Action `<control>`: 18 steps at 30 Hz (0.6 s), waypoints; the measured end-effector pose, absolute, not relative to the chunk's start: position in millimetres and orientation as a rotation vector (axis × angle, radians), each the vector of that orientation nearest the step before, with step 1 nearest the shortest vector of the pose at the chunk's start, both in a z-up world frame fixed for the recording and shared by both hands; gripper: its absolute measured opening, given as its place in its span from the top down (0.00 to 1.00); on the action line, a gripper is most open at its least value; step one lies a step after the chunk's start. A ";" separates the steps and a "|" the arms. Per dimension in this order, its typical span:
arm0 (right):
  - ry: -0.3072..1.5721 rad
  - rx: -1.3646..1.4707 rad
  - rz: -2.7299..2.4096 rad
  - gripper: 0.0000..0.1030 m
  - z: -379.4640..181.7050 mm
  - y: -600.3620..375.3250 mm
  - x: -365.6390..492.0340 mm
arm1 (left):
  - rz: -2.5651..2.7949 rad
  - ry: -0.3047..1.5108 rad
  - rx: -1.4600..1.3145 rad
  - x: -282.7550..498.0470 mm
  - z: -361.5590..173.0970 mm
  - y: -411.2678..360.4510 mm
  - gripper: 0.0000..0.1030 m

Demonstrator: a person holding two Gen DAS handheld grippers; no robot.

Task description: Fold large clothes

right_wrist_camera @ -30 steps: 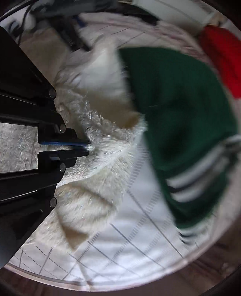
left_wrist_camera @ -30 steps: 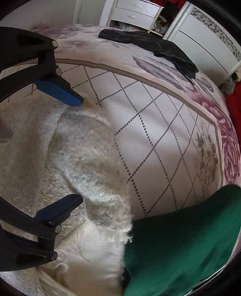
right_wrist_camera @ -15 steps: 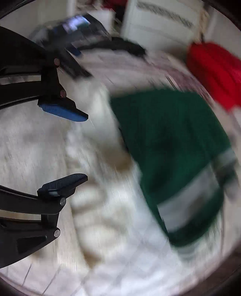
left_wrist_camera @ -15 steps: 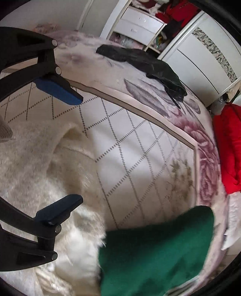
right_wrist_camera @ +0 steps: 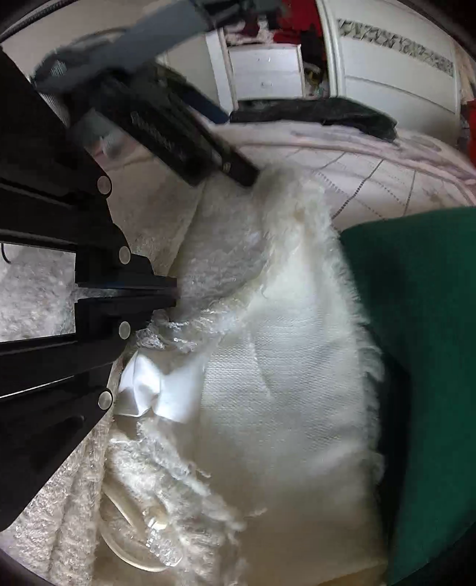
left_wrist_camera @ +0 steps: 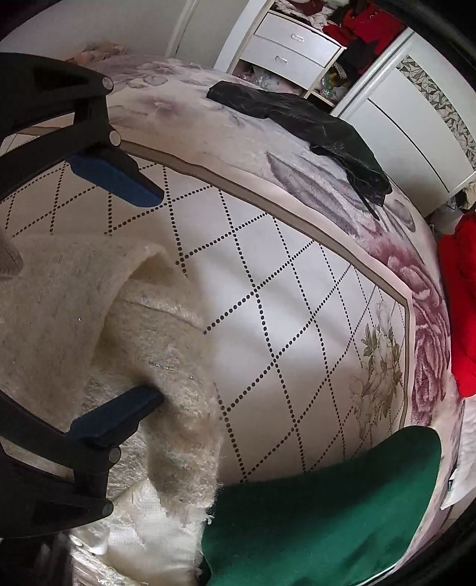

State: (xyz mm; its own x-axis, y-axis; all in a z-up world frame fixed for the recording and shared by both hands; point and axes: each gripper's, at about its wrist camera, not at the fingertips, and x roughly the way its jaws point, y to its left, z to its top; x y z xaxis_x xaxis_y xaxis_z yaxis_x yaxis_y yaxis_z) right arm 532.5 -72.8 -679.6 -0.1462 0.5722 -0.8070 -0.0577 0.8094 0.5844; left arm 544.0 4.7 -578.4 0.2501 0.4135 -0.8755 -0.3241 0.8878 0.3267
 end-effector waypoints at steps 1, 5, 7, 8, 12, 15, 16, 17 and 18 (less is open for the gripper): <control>1.583 0.390 0.548 0.98 -672.6 -69.3 532.8 | 0.501 1.216 0.077 543.0 -576.1 5.8 0.03; 1.394 0.376 0.463 1.00 -623.4 -83.0 540.6 | 0.500 1.197 0.025 536.6 -563.8 15.3 0.03; 1.417 0.466 0.465 1.00 -621.5 -90.0 561.2 | 0.507 1.197 0.005 535.0 -558.8 21.1 0.03; 1.467 0.531 0.483 1.00 -627.3 -94.9 565.9 | 0.516 1.189 -0.001 532.9 -554.9 24.7 0.03; 1.605 0.688 0.607 0.95 -646.8 -101.3 572.0 | 0.547 1.173 -0.016 524.5 -544.0 33.7 0.03; 1.653 0.634 0.589 0.50 -653.3 -96.5 558.3 | 0.549 1.186 -0.012 520.6 -547.6 36.1 0.03; 1.667 0.622 0.585 0.48 -658.7 -94.8 554.8 | 0.547 1.197 -0.010 520.2 -551.1 36.3 0.03; 1.677 0.613 0.571 0.48 -665.2 -92.2 552.0 | 0.552 1.205 -0.005 519.8 -556.0 36.3 0.03; 1.680 0.613 0.564 0.48 -669.8 -97.7 546.9 | 0.549 1.210 -0.003 519.9 -559.3 35.7 0.03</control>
